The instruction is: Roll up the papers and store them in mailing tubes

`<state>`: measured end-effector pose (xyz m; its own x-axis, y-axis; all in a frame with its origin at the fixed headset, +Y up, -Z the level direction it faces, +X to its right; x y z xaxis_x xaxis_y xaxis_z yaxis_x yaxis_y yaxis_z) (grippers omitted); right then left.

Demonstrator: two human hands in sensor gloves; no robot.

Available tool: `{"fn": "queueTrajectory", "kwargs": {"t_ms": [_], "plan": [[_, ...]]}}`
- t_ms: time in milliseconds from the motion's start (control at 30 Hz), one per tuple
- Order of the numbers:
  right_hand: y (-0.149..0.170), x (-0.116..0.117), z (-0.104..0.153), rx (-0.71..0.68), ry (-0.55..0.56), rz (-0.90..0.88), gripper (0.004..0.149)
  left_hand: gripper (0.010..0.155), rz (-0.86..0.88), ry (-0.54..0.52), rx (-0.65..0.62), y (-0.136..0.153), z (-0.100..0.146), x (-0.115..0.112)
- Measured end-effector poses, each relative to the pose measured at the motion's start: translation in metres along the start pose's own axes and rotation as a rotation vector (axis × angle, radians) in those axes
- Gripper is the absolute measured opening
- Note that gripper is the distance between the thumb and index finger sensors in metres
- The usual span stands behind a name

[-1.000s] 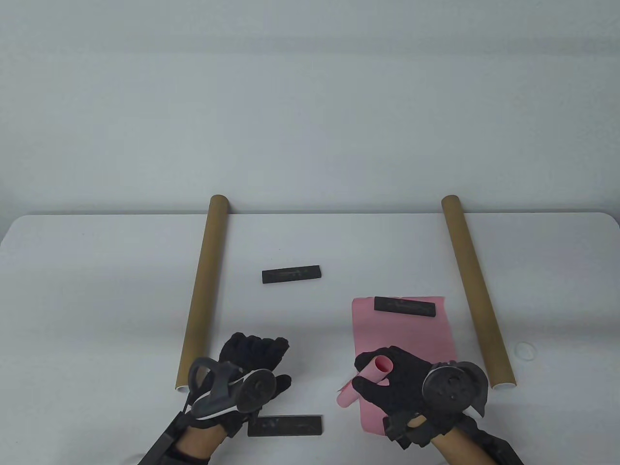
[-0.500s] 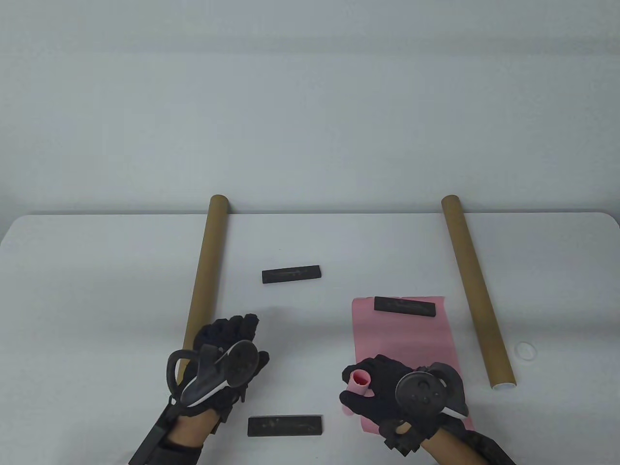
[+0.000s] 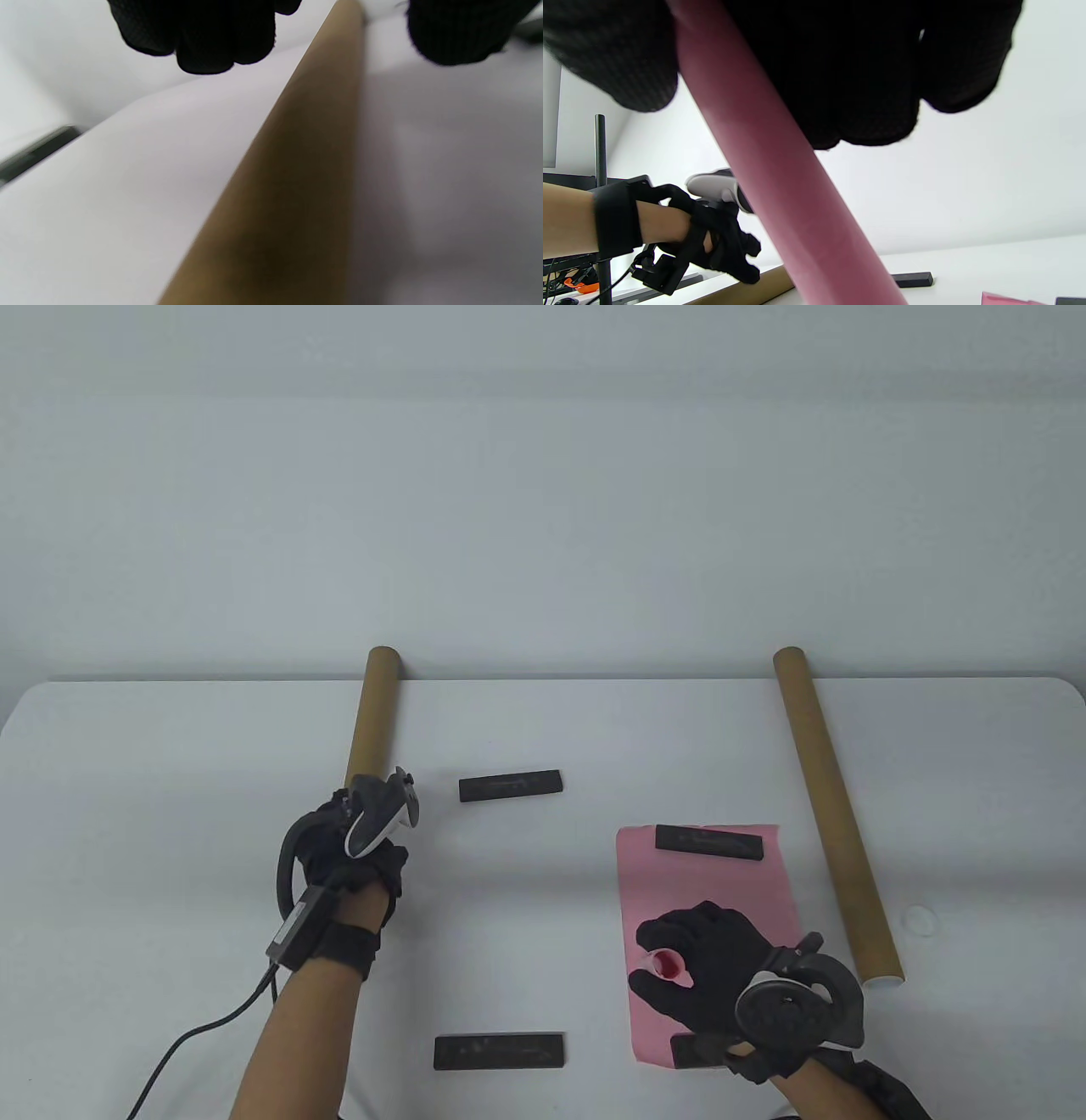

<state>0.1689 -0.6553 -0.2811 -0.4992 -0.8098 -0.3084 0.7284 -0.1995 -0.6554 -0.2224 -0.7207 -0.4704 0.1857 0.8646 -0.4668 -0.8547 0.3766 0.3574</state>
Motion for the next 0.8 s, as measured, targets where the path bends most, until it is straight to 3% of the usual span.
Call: {"fn": "queueTrajectory", "kwargs": {"t_ms": [233,433,600,667,800], "plan": [[-0.001,-0.004,0.002,-0.022,0.018,0.041,0.059,0.108,0.089,0.24,0.068,-0.005,-0.027,-0.025],[0.001,-0.005,0.002,-0.015,0.022,0.038,0.059,0.098,0.235,0.207,0.053,0.004,-0.032,-0.036],[0.001,-0.006,0.002,-0.011,0.029,0.038,0.059,0.097,0.321,0.137,0.029,0.027,-0.026,-0.025],[0.003,-0.007,0.002,0.0,0.035,0.03,0.059,0.097,0.276,0.057,0.026,0.039,-0.019,-0.014],[0.006,-0.006,0.002,0.016,0.034,0.013,0.059,0.092,0.352,-0.196,-0.041,0.058,0.023,0.008]]}}
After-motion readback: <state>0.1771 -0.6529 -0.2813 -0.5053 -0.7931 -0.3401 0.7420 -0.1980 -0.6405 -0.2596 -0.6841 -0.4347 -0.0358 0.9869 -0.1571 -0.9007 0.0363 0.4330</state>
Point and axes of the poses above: the tracker on the back of each hand, its own y axis roughly to the little-finger side, its own z axis roughly from the fingertips to the wrist, x = y × z, the point moved 1 cm from there along -z, roughly from the wrist to the fingertips, and after that the axes turned 3 degrees about z, right-handed, at the moved point
